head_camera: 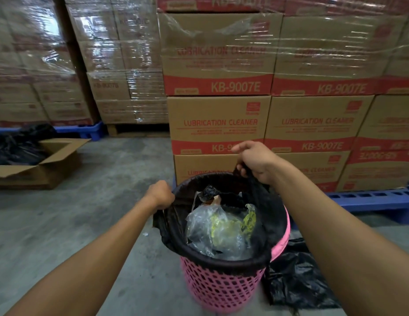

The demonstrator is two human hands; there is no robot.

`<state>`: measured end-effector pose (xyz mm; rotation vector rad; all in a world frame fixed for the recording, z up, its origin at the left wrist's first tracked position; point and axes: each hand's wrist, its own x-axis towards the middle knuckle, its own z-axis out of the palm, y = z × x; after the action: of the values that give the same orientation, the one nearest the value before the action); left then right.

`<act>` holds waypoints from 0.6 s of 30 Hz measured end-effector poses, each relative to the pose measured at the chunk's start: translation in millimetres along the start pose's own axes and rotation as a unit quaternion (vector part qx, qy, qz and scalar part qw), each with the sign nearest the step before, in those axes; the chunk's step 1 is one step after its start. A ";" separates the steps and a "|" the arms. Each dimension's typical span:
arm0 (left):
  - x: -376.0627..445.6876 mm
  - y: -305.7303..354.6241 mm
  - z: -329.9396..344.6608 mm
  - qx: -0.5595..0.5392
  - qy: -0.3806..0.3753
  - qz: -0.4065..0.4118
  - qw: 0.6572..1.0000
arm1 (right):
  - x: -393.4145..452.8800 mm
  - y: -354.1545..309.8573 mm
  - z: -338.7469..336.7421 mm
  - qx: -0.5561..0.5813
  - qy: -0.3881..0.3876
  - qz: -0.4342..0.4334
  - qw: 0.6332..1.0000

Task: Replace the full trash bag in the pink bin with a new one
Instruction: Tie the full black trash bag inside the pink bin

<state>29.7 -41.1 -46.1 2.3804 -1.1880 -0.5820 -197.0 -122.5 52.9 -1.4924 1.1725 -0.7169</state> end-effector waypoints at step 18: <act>-17.7 61.9 -58.4 -0.165 0.147 0.261 0.940 | -6.3 -41.3 -8.9 -0.299 0.018 -0.266 0.916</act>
<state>11.4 -50.4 38.3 1.6992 -1.3805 -0.2146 -194.8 -121.5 95.6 -2.3795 1.0646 -0.7794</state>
